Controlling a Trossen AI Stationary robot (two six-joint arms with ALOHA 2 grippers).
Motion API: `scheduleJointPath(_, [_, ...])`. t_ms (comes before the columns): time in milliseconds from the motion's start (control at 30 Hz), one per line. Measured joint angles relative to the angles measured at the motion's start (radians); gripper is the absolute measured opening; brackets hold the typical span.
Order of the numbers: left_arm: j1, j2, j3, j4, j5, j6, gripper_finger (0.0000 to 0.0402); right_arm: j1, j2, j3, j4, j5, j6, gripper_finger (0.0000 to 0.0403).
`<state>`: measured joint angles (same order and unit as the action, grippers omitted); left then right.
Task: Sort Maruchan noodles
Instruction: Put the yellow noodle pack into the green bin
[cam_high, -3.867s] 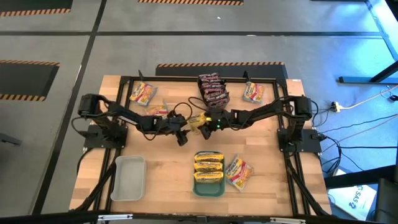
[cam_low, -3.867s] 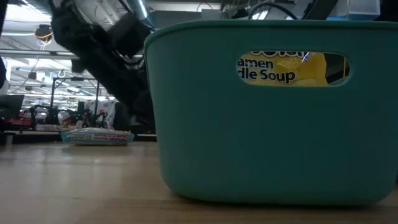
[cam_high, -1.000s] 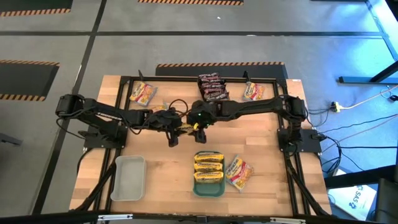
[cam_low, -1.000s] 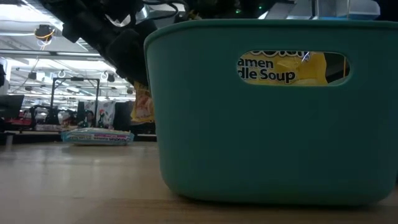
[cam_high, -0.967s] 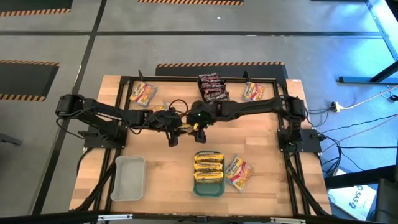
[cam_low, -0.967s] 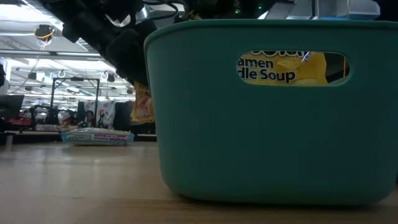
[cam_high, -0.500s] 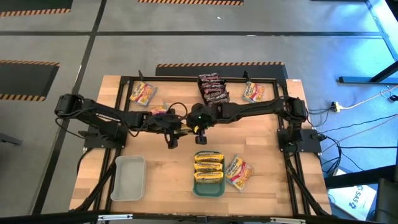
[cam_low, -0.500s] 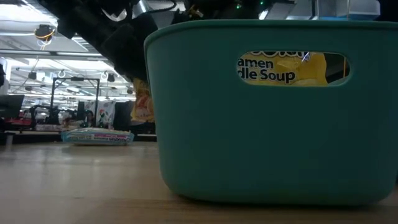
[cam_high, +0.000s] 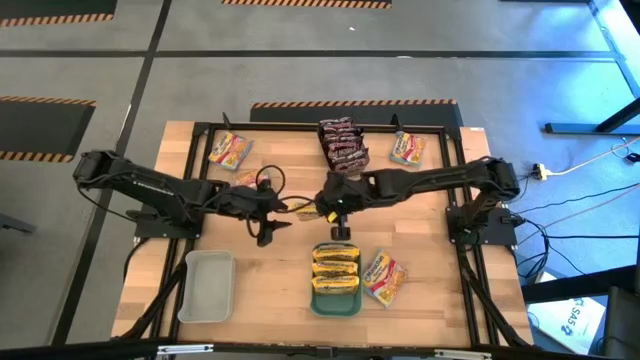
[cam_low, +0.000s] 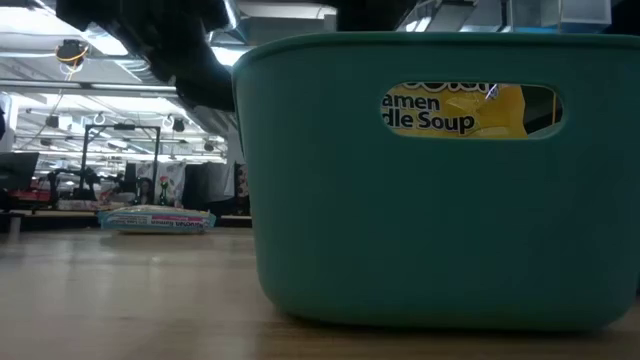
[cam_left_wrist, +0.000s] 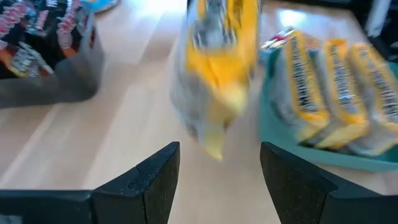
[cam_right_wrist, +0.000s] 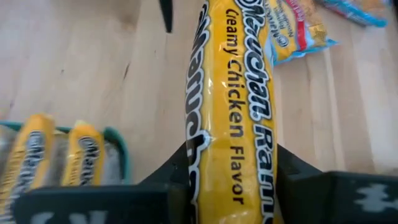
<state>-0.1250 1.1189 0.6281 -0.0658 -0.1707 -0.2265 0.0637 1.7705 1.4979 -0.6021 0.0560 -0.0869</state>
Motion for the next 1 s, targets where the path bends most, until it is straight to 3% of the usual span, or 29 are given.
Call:
scheduleJointPath(367, [-0.181,0.007,-0.001,-0.011,-0.012,-0.187,0.0218,0.197,-0.117,0.000,-0.047,0.069,0.209,0.0088])
scheduleJointPath(600, [-0.330,0.007,-0.001,-0.009,-0.133,-0.282,0.0218,0.374,-0.118,0.000,-0.015,0.134,0.398,0.0089])
scheduleJointPath(767, [-0.401,0.007,-0.001,-0.005,-0.208,-0.342,0.0218,0.503,-0.117,-0.022,0.093,0.248,0.480,0.0089])
scheduleJointPath(1000, [-0.461,0.007,-0.001,0.009,-0.245,-0.405,0.0218,0.605,-0.116,-0.143,0.273,0.327,0.580,0.0089])
